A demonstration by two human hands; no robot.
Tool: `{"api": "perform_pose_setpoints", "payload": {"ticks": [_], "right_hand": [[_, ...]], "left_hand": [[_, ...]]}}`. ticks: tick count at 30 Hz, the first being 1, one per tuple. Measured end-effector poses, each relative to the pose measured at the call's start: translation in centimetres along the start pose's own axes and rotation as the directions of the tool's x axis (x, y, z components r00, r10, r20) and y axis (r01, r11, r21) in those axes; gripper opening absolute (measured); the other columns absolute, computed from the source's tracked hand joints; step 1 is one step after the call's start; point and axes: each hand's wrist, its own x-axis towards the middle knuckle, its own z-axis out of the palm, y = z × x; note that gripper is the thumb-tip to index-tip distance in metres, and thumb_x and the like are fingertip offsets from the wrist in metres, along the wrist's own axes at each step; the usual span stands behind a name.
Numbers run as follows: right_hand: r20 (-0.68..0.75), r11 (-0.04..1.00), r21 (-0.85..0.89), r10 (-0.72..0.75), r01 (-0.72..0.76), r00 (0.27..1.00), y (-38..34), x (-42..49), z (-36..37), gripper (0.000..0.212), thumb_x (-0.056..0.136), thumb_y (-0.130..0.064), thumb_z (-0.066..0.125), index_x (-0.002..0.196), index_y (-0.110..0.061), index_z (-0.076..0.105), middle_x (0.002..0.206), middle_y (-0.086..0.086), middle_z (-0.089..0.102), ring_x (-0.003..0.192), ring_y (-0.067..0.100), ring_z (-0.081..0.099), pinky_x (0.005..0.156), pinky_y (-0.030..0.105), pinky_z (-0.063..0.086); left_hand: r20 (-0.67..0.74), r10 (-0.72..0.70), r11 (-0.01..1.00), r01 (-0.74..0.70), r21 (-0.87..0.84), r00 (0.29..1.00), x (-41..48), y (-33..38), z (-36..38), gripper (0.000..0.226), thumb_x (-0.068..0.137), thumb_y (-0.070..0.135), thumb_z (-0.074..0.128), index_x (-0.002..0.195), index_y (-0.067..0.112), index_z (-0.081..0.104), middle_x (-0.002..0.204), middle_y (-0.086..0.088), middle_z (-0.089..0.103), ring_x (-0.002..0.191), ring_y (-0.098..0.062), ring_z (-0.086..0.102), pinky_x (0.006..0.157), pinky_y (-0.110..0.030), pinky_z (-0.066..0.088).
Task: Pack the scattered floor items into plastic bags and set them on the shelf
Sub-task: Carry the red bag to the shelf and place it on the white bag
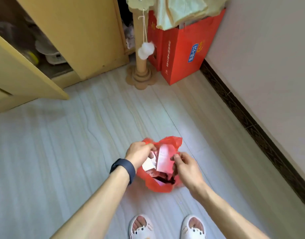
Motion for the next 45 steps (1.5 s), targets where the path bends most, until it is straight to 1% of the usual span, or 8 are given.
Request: {"api": "perform_pose_setpoints", "payload": {"ticks": [3, 7, 12, 18, 22, 29, 36, 45], "right_hand": [[-0.081, 0.995, 0.101, 0.022, -0.014, 0.996, -9.3, -4.4, -4.5, 0.023, 0.099, -0.017, 0.049, 0.084, -0.009, 0.064, 0.065, 0.000, 0.056, 0.054, 0.011, 0.049, 0.053, 0.020, 0.041], [0.035, 0.985, 0.171, -0.020, 0.014, 0.999, -19.8, -13.1, -7.8, 0.025, 0.100, -0.020, 0.052, 0.088, -0.004, 0.068, 0.067, 0.000, 0.060, 0.060, 0.019, 0.050, 0.061, 0.032, 0.044], [0.194, 0.967, 0.225, -0.163, 0.118, 0.967, -35.8, -25.0, -8.6, 0.021, 0.101, -0.019, 0.054, 0.101, -0.006, 0.070, 0.079, -0.001, 0.069, 0.058, 0.012, 0.052, 0.060, 0.027, 0.040], [0.341, 0.906, 0.305, -0.390, 0.292, 0.855, -51.1, -37.6, -7.7, 0.022, 0.100, -0.020, 0.055, 0.113, -0.008, 0.069, 0.111, 0.004, 0.074, 0.062, 0.016, 0.056, 0.058, 0.024, 0.047], [0.311, 0.825, 0.429, -0.517, 0.368, 0.798, -58.6, -43.2, -5.3, 0.024, 0.100, -0.019, 0.055, 0.118, -0.008, 0.067, 0.103, 0.003, 0.076, 0.057, 0.012, 0.048, 0.050, 0.017, 0.045], [0.401, 0.719, 0.553, -0.673, 0.421, 0.622, -69.2, -50.4, 3.7, 0.027, 0.100, -0.021, 0.053, 0.125, -0.013, 0.063, 0.092, 0.002, 0.072, 0.083, 0.019, 0.069, 0.080, 0.036, 0.050], [0.545, 0.714, 0.495, -0.699, 0.495, 0.464, -76.4, -54.4, 17.0, 0.027, 0.100, -0.021, 0.055, 0.124, -0.014, 0.063, 0.114, 0.002, 0.073, 0.076, 0.019, 0.066, 0.074, 0.035, 0.047], [0.680, 0.781, 0.476, -0.618, 0.403, 0.394, -82.9, -53.9, 38.0, 0.029, 0.099, -0.020, 0.052, 0.119, -0.004, 0.065, 0.112, 0.012, 0.073, 0.066, 0.020, 0.058, 0.062, 0.032, 0.040]], "left_hand": [[-0.076, -0.079, 0.982, 0.064, -0.180, 0.994, -7.6, 5.4, -4.4, 0.017, 0.085, 0.017, 0.061, 0.073, 0.012, 0.071, 0.043, 0.007, 0.057, 0.046, -0.015, 0.046, 0.047, -0.026, 0.028], [-0.037, -0.144, 0.897, 0.115, -0.427, 0.989, -18.2, 12.8, -12.5, 0.019, 0.095, 0.014, 0.053, 0.097, -0.003, 0.061, 0.058, -0.005, 0.061, 0.023, -0.006, 0.038, 0.031, -0.016, 0.020], [0.056, -0.089, 0.872, 0.105, -0.478, 0.994, -31.1, 20.5, -23.8, 0.040, 0.095, 0.035, 0.052, 0.113, 0.002, 0.064, 0.070, -0.001, 0.073, 0.042, -0.009, 0.049, 0.040, -0.020, 0.023], [-0.017, 0.125, 0.832, -0.114, -0.543, 0.992, -46.0, 25.3, -38.9, 0.042, 0.096, 0.043, 0.051, 0.116, 0.008, 0.063, 0.087, -0.004, 0.075, 0.058, -0.012, 0.066, 0.049, -0.024, 0.031], [-0.134, 0.253, 0.791, -0.285, -0.542, 0.958, -53.2, 26.9, -47.8, 0.044, 0.093, 0.044, 0.055, 0.119, 0.009, 0.062, 0.097, -0.005, 0.075, 0.064, -0.015, 0.068, 0.053, -0.026, 0.036], [-0.401, 0.358, 0.673, -0.530, -0.515, 0.843, -62.2, 26.9, -60.7, 0.046, 0.092, 0.043, 0.057, 0.123, 0.010, 0.057, 0.094, 0.000, 0.074, 0.068, -0.015, 0.068, 0.056, -0.027, 0.036], [-0.587, 0.267, 0.557, -0.620, -0.553, 0.764, -65.3, 21.2, -73.6, 0.053, 0.093, 0.042, 0.057, 0.129, 0.004, 0.052, 0.093, -0.005, 0.072, 0.075, -0.019, 0.069, 0.062, -0.027, 0.044], [-0.671, 0.050, 0.643, -0.539, -0.545, 0.739, -65.0, 11.6, -90.4, 0.044, 0.093, 0.044, 0.058, 0.112, 0.004, 0.059, 0.090, -0.007, 0.072, 0.070, -0.019, 0.067, 0.058, -0.025, 0.045]]}}
